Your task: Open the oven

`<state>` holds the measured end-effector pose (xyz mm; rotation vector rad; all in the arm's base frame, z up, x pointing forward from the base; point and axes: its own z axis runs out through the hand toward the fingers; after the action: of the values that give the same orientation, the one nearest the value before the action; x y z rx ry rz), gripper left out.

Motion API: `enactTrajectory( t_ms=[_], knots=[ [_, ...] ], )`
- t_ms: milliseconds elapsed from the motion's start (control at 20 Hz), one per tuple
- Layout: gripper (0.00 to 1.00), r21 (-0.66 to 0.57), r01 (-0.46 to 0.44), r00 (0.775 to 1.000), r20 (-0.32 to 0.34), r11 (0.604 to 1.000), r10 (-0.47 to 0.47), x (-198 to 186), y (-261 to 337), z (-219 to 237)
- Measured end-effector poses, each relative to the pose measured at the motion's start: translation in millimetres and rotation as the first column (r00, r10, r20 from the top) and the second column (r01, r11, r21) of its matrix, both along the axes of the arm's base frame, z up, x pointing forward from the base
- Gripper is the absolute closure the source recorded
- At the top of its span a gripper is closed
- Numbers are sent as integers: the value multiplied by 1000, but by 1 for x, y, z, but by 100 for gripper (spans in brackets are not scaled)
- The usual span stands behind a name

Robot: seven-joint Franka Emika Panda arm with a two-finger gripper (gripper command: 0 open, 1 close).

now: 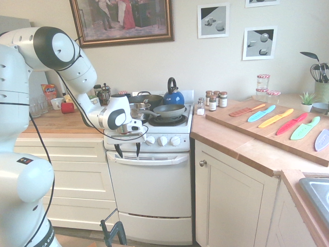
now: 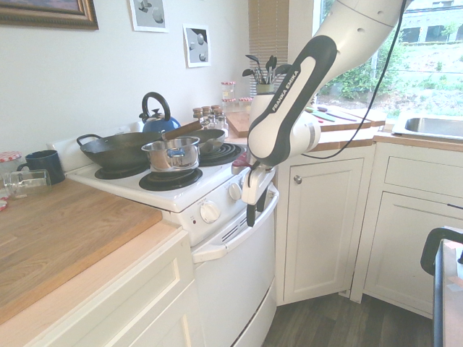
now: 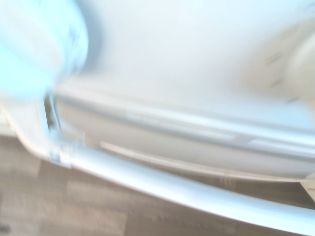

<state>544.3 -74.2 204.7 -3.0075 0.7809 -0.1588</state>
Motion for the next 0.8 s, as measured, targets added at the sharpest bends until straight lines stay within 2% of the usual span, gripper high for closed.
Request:
enactTrajectory(
  t_ms=[100,250,350,450,700,800],
  knots=[
    [0,-7,-80,997,-22,997,80,5,-1,-12],
    [0,-22,-172,985,-7,985,172,22,-2,-12],
    [0,-33,-225,974,2,974,225,35,-1,-10],
    [0,-38,-275,961,-19,961,274,43,-1,-11],
    [0,-28,-437,894,-129,899,430,38,0,-20],
    [0,-36,-461,881,-138,887,452,32,1,-27]
  ],
)
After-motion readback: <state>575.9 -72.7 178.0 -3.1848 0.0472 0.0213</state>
